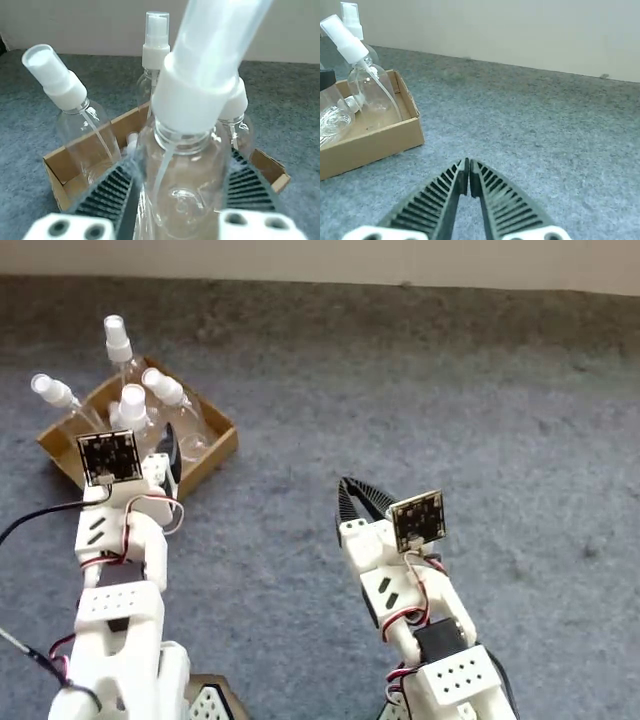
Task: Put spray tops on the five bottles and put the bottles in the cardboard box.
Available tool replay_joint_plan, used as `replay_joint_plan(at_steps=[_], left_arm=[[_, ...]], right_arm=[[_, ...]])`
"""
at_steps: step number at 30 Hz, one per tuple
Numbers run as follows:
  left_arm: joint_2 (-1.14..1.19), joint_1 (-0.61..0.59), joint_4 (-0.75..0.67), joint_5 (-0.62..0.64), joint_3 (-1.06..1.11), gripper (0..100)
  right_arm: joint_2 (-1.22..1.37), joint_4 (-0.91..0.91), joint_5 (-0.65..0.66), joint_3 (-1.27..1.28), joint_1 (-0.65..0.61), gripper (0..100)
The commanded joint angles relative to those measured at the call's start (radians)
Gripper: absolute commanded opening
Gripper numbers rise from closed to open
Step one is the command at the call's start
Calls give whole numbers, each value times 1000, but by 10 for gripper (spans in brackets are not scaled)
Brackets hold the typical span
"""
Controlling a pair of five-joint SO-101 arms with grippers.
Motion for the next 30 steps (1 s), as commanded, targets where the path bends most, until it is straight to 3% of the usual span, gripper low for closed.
replay_joint_plan(at_steps=[1, 22, 30], left_arm=[[108, -10, -152, 12, -16, 59], [518, -25, -540, 100, -22, 59], [638, -28, -603, 100, -42, 59]], right_arm=[[-8, 2, 11, 119, -7, 5], [-7, 2, 11, 119, -7, 5], [-7, 2, 11, 119, -7, 5]])
